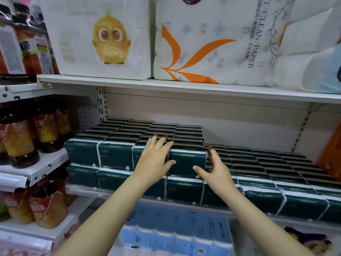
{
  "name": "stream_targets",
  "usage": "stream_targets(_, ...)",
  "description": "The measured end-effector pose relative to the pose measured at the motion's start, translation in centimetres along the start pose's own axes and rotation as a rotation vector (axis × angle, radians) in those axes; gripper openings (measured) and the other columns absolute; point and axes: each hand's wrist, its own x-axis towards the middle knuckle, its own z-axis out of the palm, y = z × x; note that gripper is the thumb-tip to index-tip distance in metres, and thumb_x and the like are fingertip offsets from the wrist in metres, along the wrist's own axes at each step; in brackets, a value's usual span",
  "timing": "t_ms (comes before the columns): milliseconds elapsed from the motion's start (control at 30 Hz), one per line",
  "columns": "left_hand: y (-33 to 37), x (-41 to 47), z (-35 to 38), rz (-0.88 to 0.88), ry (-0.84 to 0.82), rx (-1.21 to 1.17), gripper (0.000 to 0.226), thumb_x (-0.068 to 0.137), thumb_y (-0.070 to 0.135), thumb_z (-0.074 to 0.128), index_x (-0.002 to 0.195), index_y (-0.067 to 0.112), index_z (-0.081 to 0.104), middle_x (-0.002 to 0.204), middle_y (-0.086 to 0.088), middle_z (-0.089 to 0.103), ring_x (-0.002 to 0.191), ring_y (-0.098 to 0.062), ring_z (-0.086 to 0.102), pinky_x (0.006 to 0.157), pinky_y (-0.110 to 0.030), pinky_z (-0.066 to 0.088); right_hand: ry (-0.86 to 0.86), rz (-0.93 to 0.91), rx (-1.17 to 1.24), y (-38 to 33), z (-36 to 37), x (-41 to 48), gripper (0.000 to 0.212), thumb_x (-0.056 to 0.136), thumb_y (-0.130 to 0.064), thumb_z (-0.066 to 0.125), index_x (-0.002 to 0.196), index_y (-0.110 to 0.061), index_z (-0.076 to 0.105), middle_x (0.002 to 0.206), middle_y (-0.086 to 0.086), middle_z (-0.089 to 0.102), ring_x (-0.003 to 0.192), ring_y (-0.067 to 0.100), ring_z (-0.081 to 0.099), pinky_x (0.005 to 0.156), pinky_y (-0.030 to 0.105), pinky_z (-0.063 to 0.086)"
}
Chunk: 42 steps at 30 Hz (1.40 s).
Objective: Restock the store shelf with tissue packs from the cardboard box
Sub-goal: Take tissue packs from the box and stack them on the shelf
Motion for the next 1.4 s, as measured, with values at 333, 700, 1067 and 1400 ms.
stream_targets(333, -0.7, -3.5, -4.1, -0.061, 0.041, -0.432, 0.055, 0.098, 0.035, 0.051, 0.149, 0.023, 0.033, 0.16, 0.008, 0.02, 0.149, -0.009, 0.0, 0.119, -0.033, 0.008, 0.148, -0.114, 0.124, -4.6, -0.5, -3.1, 0.063, 0.095, -0.037, 0.058, 0.15, -0.032, 0.03, 0.154, -0.014, 0.033, 0.14, 0.007, 0.031, 0.11, 0.026, 0.03)
stream_targets(700, -2.3, -10.5, -6.6, -0.157, 0.078, -0.639, 0.049, 0.099, 0.033, 0.052, 0.146, 0.026, 0.039, 0.153, 0.012, 0.033, 0.142, -0.003, 0.024, 0.115, -0.027, 0.024, 0.102, -0.169, 0.154, -7.3, 3.9, -9.0, 0.054, 0.097, -0.04, 0.053, 0.147, -0.033, 0.036, 0.144, -0.026, 0.034, 0.135, 0.001, 0.033, 0.109, 0.024, 0.03)
stream_targets(1067, -7.7, -22.4, 1.3, -0.577, 0.098, -0.844, 0.045, 0.089, 0.047, 0.058, 0.132, 0.037, 0.052, 0.139, 0.011, 0.052, 0.13, -0.008, 0.047, 0.11, -0.043, 0.04, -0.248, -0.113, 0.081, -1.8, 13.1, -13.7, 0.051, 0.1, -0.037, 0.048, 0.148, -0.029, 0.035, 0.153, -0.014, 0.034, 0.139, 0.001, 0.03, 0.103, 0.012, 0.028)
stream_targets(1400, -6.2, -37.3, 13.8, -1.015, -0.174, -0.795, 0.035, 0.099, 0.03, 0.052, 0.135, 0.029, 0.052, 0.128, 0.0, 0.058, 0.115, -0.023, 0.056, 0.089, -0.023, 0.044, -0.558, 0.169, 0.073, 12.4, 21.3, -23.6, 0.044, 0.1, -0.028, 0.052, 0.143, -0.022, 0.044, 0.137, -0.023, 0.038, 0.13, -0.002, 0.035, 0.104, 0.019, 0.036)
